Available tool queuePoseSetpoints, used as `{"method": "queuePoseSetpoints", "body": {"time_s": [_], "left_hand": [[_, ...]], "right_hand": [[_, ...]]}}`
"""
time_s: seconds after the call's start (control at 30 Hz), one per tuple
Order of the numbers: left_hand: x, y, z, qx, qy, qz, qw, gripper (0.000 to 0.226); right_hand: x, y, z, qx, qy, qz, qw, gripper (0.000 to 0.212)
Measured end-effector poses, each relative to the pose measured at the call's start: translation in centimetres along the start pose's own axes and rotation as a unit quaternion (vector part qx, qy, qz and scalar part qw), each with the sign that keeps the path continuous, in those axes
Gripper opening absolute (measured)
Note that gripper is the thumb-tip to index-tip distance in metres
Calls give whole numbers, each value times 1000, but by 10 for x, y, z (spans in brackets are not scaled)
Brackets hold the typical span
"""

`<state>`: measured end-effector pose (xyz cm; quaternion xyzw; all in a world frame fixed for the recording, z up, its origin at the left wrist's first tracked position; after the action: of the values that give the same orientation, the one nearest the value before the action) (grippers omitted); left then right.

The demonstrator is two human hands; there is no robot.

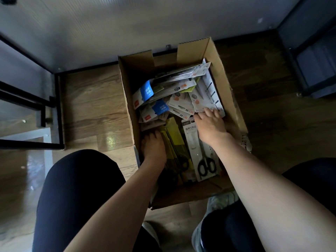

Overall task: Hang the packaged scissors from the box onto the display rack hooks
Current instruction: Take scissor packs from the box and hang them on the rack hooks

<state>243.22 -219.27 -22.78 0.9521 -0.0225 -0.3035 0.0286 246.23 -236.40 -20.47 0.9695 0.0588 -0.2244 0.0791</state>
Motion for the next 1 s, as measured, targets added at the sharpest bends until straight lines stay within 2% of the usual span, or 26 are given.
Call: {"method": "queuePoseSetpoints", "body": {"time_s": [0.23,0.3,0.37,0.47,0.53,0.57,0.67,0.73,0.8,0.9,1.0], "left_hand": [[-15,2,-2,9,31,-11,999,71],[-23,2,-6,24,61,-14,998,69],[-31,4,-13,50,106,-12,993,62],[-44,9,-27,77,132,3,988,34],[-55,8,-41,84,105,-14,991,23],[-58,8,-43,84,66,-13,994,25],[-71,11,-55,61,-27,26,997,37],[-86,15,-73,13,-56,27,998,37],[-103,21,-101,-33,-53,34,997,34],[-135,30,-165,-63,-7,42,997,29],[-170,44,-232,-62,28,55,996,30]], "right_hand": [[-9,4,-18,-16,-22,21,999,55],[-14,3,-24,-18,-13,18,1000,54],[-18,0,-26,-25,29,4,999,49],[-28,-5,-41,-53,120,4,991,45],[-37,-13,-43,-16,62,-34,997,42],[-43,-16,-44,10,19,-43,999,40],[-64,-14,-57,81,-47,-36,995,35],[-82,-8,-67,116,-99,-27,988,29],[-101,-3,-85,112,-110,-32,987,27],[-134,13,-127,156,-117,8,981,25],[-165,25,-187,128,-71,7,989,23]]}}
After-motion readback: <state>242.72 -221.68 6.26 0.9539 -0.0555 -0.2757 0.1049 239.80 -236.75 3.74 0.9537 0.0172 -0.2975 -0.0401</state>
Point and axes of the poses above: each hand's wrist, its own x-axis towards the middle knuckle, its own z-axis out of the palm, y = z × x, the point moved 6 cm from there along x, towards the middle knuckle, and after that the axes turned 4 degrees about -x, right-handed, at the moved point
